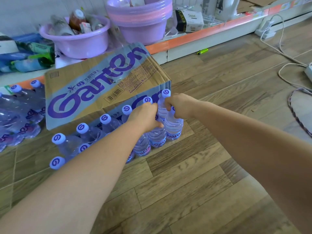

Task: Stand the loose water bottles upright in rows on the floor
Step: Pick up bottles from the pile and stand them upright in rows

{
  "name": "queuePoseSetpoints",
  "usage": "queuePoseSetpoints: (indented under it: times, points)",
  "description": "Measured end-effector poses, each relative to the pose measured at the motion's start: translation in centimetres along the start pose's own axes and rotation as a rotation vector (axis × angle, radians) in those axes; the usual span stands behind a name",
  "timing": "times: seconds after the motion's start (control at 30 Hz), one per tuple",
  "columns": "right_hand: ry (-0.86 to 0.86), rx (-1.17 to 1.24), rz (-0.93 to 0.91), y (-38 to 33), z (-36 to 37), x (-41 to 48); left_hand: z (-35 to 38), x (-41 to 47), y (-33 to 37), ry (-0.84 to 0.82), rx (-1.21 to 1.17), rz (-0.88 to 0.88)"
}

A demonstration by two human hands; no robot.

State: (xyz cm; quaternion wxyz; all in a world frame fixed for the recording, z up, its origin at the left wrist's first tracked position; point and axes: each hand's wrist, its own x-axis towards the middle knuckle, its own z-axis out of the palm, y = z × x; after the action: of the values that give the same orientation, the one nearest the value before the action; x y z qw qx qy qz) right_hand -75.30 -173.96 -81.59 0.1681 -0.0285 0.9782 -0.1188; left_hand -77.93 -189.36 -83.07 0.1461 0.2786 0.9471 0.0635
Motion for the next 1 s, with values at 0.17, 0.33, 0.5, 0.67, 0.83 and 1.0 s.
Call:
queuePoseSetpoints:
  times: [0.17, 0.33, 0.5, 0.67, 0.83, 1.0]
  points:
    - [0.097, -0.103, 0.027, -0.7, -0.5, 0.2, -0.5, 0.3, -1.0, -0.083, -0.02, 0.025]
    - [0.321, 0.023, -0.038, -2.7, -2.4, 1.4, -4.0, -0.7, -2.0, -0.053, -0.046, 0.035]
    - [0.257, 0.028, -0.174, -9.7, -2.9, 5.5, -7.4, -2.3, -10.0, 0.082, -0.176, -0.075]
    - [0.222, 0.06, -0.256, -19.7, -1.0, 10.6, -8.6, -4.5, -19.7, 0.181, -0.137, -0.075]
    - [0.2, 0.015, -0.294, -28.5, 1.2, 15.5, -8.9, -6.8, -29.1, 0.153, 0.018, -0.118]
    - [0.166, -0.02, -0.313, -36.0, 3.5, 19.2, -7.6, -9.6, -38.2, 0.148, 0.003, -0.241]
